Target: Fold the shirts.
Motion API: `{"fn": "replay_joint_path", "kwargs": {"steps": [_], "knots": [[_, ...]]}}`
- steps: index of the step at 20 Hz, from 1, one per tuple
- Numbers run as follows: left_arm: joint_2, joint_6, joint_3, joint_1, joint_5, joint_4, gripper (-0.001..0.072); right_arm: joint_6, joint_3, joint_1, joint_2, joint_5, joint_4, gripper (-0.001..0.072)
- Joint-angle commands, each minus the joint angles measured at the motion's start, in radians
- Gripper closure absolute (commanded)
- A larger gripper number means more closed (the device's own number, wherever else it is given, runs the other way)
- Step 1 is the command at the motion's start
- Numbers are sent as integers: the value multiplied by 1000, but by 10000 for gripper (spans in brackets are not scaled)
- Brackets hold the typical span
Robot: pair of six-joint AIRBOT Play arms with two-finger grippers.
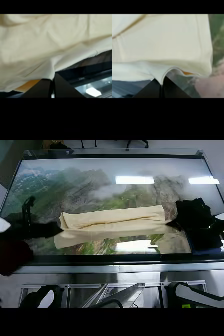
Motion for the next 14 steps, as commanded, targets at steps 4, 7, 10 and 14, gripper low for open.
{"fn": "replay_joint_path", "kwargs": {"steps": [4,7,10,14], "knots": [[-470,107,385,-73,82,-85,695,-118,154,136,-264,-210,143,690],[-644,106,495,-89,80,-85,694,-148,192,178,-363,-286,142,690],[-759,106,564,-85,81,-72,695,-148,210,176,-386,-319,126,689],[-859,64,662,-86,27,61,695,-98,238,177,-387,-325,-3,691]]}}
